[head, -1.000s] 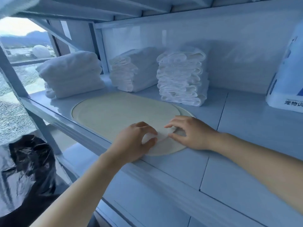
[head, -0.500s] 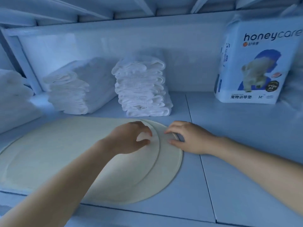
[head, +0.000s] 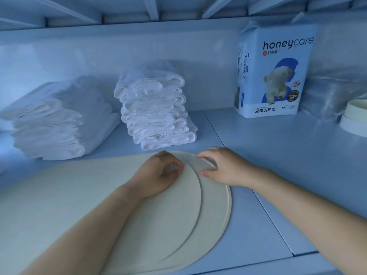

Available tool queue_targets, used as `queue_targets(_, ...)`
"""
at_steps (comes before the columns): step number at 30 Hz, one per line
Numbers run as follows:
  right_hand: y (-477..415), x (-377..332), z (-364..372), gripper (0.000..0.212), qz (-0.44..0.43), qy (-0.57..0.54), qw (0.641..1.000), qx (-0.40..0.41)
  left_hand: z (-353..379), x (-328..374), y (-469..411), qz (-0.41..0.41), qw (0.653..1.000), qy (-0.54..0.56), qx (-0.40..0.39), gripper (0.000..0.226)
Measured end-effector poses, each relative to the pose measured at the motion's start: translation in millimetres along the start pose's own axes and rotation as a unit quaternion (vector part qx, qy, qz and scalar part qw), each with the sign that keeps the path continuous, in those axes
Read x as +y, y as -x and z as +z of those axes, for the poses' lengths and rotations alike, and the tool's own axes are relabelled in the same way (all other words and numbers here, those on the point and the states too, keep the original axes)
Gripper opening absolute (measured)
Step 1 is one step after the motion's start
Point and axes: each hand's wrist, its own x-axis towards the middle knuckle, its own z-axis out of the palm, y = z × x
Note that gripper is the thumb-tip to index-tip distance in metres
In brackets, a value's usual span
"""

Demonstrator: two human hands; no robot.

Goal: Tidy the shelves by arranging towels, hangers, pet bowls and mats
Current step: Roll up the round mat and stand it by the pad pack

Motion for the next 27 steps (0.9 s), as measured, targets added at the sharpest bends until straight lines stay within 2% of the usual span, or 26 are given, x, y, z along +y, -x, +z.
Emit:
queue_targets(4, 6.4, 2.1, -3.8, 0.047, 0.016, -0.07, 0.996, 0.049, 1.4, 4.1, -0.8, 0.019, 1.0, -0.01, 0.003, 0.019)
queue_targets(13, 8.1, 5.8, -7.9, 0.048, 0.023, -0.131, 0.99, 0.056, 3.0, 10.8, -2.0, 0.01, 0.999, -0.032, -0.008, 0.025)
queue_targets(21, 13.7, 1.9, -18.2, 0.034, -0.027, -0.211, 0.974, 0.076, 3.2, 12.2, -0.5, -0.009, 0.999, -0.048, 0.001, 0.022)
queue_targets(27, 17.7, -1.9, -22.4, 0.059, -0.064, -0.26, 0.961, 0.064, 4.4, 33.7, -4.5, -0.032, 0.998, 0.019, 0.042, 0.009)
